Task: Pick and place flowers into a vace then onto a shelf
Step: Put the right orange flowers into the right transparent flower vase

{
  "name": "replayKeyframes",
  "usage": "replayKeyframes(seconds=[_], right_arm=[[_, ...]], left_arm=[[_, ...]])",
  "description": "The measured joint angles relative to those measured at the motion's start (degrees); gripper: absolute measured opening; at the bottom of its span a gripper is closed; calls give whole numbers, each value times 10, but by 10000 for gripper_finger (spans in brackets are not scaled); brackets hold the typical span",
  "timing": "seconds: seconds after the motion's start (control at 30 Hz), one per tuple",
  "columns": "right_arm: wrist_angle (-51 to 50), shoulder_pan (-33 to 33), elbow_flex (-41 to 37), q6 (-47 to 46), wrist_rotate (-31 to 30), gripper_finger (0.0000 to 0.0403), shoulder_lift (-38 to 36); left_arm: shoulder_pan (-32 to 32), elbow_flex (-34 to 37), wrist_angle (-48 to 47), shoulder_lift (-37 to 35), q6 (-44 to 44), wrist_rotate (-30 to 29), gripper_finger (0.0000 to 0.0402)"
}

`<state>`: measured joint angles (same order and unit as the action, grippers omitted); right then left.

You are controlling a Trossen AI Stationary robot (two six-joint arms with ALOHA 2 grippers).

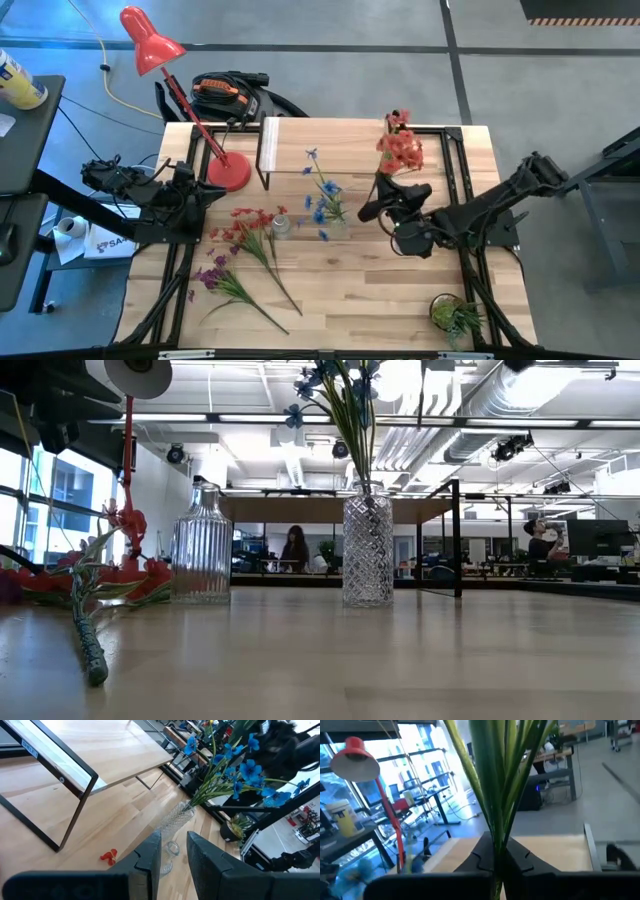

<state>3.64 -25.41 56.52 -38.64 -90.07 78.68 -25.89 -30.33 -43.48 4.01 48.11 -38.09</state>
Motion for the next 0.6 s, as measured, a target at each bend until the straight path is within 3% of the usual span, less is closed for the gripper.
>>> replayKeyframes(seconds=[0.3,0.4,0.6], right_arm=[[258,11,-172,-29,5,3,5],[293,9,-203,-39,22,3,5],[310,15,-216,-51,116,3,12]], left_arm=[[0,0,0,0,0,0,127],[0,0,0,0,0,0,127],[0,0,0,0,-1,-18,127]])
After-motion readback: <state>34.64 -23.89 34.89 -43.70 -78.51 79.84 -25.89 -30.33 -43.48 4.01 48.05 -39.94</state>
